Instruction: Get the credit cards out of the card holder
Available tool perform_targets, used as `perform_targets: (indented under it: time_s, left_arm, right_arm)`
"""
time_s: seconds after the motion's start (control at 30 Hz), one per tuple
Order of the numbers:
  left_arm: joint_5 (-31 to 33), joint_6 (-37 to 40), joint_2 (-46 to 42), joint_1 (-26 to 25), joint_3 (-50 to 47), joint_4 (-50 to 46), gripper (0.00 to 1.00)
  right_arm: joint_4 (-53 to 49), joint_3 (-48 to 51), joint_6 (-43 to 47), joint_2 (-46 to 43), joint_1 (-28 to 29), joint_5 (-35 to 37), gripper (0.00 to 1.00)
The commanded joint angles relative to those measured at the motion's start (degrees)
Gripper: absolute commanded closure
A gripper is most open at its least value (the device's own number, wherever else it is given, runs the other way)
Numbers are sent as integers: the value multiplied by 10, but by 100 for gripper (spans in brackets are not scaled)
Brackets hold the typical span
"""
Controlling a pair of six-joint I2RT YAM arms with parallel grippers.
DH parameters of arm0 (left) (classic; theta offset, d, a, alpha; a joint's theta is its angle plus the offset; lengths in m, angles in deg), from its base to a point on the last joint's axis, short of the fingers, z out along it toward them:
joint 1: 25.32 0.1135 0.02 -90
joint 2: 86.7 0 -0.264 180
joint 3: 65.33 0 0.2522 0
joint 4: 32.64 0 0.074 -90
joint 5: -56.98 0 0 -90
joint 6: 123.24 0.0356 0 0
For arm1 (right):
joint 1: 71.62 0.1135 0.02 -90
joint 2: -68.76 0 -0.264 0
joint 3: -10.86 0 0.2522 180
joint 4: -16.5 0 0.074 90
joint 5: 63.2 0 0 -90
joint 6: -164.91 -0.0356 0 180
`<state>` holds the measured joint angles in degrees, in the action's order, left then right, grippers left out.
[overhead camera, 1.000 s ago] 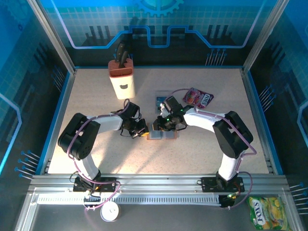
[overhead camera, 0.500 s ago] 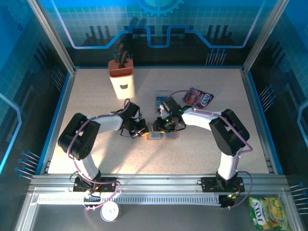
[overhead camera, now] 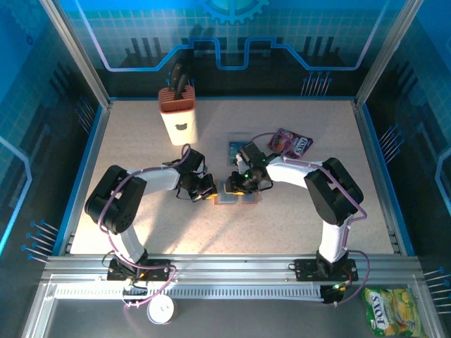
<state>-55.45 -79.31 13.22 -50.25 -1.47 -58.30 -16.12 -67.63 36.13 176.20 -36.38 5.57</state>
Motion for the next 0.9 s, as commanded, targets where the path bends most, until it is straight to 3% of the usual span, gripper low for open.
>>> perform_targets:
  time_s: [0.0,0.5,0.87]
  left_arm:
    - [20,17,6,-3,6,-35,96]
    - [24,14,-24,-3,23,-45,95]
    - [-24,-26,-36,-5,44,-8,90]
  right_arm:
    - [-19,3,7,-6,-10,14,64]
    - [-5,26,15,-24,-26,-2,67]
    - [32,58,10,-25,-39,-35,74]
